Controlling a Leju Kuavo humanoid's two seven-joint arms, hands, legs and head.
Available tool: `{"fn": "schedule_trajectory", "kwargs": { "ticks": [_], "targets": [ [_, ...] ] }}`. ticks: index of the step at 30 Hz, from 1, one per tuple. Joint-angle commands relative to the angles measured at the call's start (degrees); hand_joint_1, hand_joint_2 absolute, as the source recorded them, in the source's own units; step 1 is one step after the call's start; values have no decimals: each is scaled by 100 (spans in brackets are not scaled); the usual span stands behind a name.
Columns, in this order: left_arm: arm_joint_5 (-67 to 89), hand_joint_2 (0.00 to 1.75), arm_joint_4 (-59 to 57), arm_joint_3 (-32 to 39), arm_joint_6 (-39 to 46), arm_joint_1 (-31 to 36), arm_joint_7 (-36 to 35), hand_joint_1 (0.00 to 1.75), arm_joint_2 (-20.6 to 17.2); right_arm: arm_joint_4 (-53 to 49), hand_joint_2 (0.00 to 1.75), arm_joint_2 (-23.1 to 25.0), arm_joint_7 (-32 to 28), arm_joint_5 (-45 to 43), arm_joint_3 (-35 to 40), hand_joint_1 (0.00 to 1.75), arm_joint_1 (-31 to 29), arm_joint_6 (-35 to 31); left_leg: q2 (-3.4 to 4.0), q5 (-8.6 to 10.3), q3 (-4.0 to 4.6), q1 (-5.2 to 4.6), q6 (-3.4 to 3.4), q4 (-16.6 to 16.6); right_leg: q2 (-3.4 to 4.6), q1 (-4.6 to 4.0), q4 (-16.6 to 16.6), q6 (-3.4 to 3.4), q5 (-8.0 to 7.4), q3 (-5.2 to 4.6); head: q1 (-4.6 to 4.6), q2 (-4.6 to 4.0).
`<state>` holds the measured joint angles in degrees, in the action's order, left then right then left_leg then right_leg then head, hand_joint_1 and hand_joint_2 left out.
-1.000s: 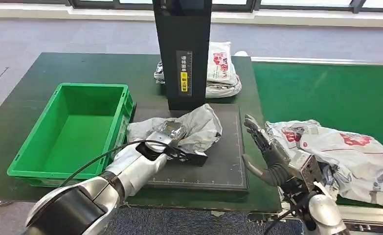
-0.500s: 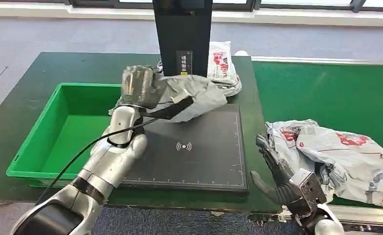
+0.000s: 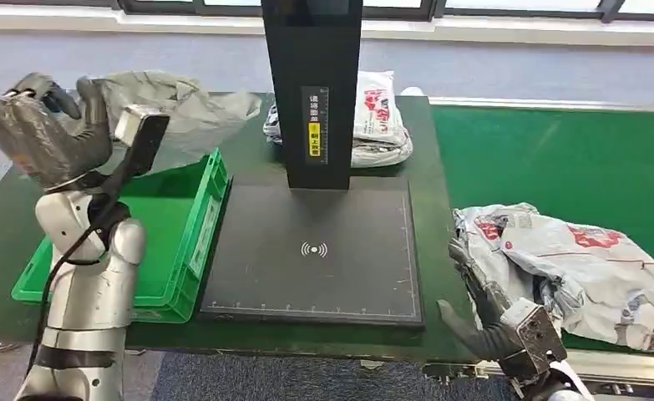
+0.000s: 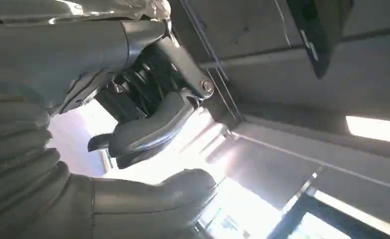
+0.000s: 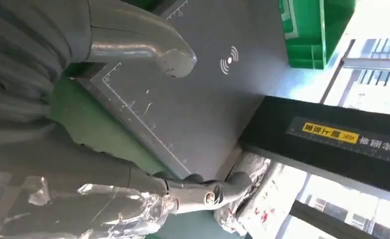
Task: Moved the parcel from conveyor to table for the left to box.
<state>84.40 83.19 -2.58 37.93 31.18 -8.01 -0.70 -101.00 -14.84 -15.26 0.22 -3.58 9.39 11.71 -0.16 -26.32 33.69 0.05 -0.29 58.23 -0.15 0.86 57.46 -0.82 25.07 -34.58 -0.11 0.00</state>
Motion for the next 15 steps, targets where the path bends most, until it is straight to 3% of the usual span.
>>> {"fn": "schedule_trajectory", "kwargs": {
  "ticks": [1, 3, 5, 11, 12, 13, 15],
  "targets": [
    [560, 175, -1290, 540, -693, 256, -967, 175, -841, 170, 175, 80, 72, -80, -490, 0, -83, 114, 7, -1, -15, 1, -3, -7, 8, -1, -6, 4, 0, 13, 0, 0],
    [560, 175, -1365, 572, -641, 279, -932, 175, -836, 194, 175, 70, 72, -87, -500, 0, -104, 120, 17, -1, -19, 0, -5, -10, 16, 0, -7, 6, -3, 12, 0, 0],
    [560, 175, -1518, 217, -1087, 310, -1448, 175, -1151, 180, 175, 53, 74, -106, -503, 0, -77, 153, 33, -2, -27, 2, -12, -15, 32, -3, -10, 13, -6, 10, 0, -2],
    [560, 175, -3558, -475, -1729, 1006, -1727, 175, -1559, 163, 175, -56, 66, -192, -583, 0, 39, 306, 8, 5, -24, 7, -10, -16, 9, -8, -14, 12, -3, 15, 2, 0],
    [560, 0, -3802, -369, -1723, 1085, -1675, 94, -1460, 197, 175, -72, 66, -210, -575, 0, 11, 330, 11, 2, -19, 5, -8, -9, 10, -6, -9, 9, -2, 9, 2, 0],
    [560, 0, -4120, -875, -1773, 1249, -1759, 0, -1510, 213, 175, -103, 65, -236, -586, 0, -22, 353, 17, 0, -18, 2, -6, -6, 16, -3, -4, 6, -1, 5, 2, 0],
    [377, 0, -3595, -598, -1134, 931, -964, 0, -1123, 58, 175, -24, 72, -275, -710, 0, 109, 353, -2, 11, -25, 7, -9, -20, -3, -8, -20, 11, -6, 20, 0, 0]
  ]
}}
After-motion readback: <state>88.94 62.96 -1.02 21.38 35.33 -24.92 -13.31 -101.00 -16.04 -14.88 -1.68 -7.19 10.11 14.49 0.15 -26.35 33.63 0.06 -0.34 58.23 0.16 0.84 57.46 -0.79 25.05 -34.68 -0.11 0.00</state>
